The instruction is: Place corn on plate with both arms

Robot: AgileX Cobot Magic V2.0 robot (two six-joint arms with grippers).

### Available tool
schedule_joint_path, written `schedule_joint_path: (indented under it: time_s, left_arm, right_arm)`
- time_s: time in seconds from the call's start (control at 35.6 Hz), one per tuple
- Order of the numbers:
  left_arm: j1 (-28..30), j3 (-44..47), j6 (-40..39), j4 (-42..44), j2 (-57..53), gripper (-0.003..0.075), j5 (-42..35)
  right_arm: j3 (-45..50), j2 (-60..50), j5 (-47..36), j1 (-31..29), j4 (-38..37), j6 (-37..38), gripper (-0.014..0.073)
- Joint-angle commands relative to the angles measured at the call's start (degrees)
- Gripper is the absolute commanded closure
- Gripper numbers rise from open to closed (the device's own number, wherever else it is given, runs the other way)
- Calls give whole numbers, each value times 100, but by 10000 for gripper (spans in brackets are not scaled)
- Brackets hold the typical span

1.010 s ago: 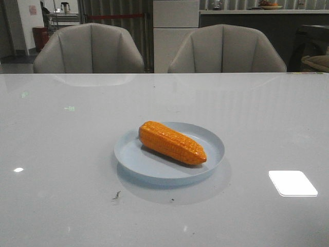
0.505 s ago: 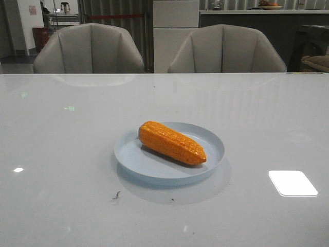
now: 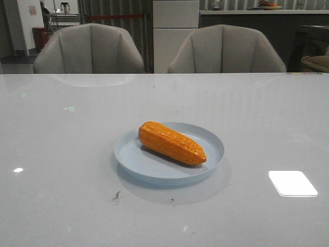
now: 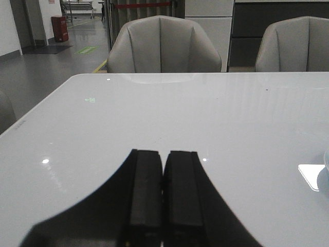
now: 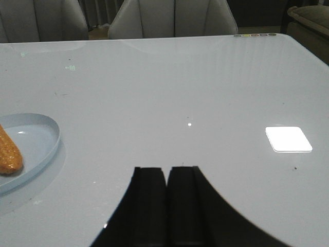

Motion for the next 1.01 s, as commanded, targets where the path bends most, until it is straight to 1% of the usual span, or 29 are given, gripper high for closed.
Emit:
schedule_joint_path:
  time_s: [0.0, 0.98]
  left_arm:
    - [5, 210, -10, -20, -108, 626, -527]
    - [5, 210, -10, -20, -108, 626, -527]
  right_arm:
    - [92, -142, -848, -35, -30, -33, 536]
    - [101, -142, -771, -29, -30, -33, 536]
